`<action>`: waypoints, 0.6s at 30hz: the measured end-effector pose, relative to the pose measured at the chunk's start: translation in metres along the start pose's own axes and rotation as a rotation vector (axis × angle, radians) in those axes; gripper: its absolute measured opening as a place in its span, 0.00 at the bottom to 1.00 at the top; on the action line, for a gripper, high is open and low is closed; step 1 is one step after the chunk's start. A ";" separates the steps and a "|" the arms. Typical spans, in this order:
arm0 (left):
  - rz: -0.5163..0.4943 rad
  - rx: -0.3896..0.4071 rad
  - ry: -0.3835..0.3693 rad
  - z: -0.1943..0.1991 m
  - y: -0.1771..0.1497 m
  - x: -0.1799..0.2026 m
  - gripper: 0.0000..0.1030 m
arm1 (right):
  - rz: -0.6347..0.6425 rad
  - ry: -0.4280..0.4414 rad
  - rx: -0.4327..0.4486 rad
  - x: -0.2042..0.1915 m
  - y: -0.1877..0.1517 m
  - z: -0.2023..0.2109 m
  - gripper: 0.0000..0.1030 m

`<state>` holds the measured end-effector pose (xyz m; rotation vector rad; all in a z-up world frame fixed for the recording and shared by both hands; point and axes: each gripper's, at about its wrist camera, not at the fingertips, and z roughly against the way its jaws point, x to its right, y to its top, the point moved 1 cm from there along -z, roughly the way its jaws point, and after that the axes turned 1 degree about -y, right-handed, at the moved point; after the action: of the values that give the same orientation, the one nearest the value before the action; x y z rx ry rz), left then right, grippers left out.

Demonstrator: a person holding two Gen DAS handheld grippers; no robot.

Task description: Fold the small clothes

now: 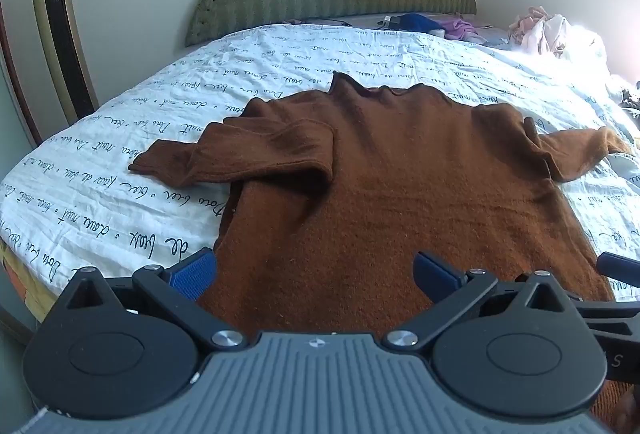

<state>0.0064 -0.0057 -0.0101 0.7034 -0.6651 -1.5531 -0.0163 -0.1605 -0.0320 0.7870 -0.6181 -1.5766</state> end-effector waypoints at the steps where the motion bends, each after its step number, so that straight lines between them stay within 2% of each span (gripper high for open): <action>1: 0.001 -0.004 -0.002 0.000 0.000 0.000 1.00 | 0.000 0.001 0.000 0.001 0.000 0.000 1.00; 18: 0.000 -0.028 -0.026 -0.003 -0.002 0.003 1.00 | 0.005 -0.022 -0.005 0.000 0.001 0.001 1.00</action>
<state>0.0067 -0.0082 -0.0137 0.6630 -0.6616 -1.5713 -0.0162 -0.1607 -0.0311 0.7649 -0.6314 -1.5830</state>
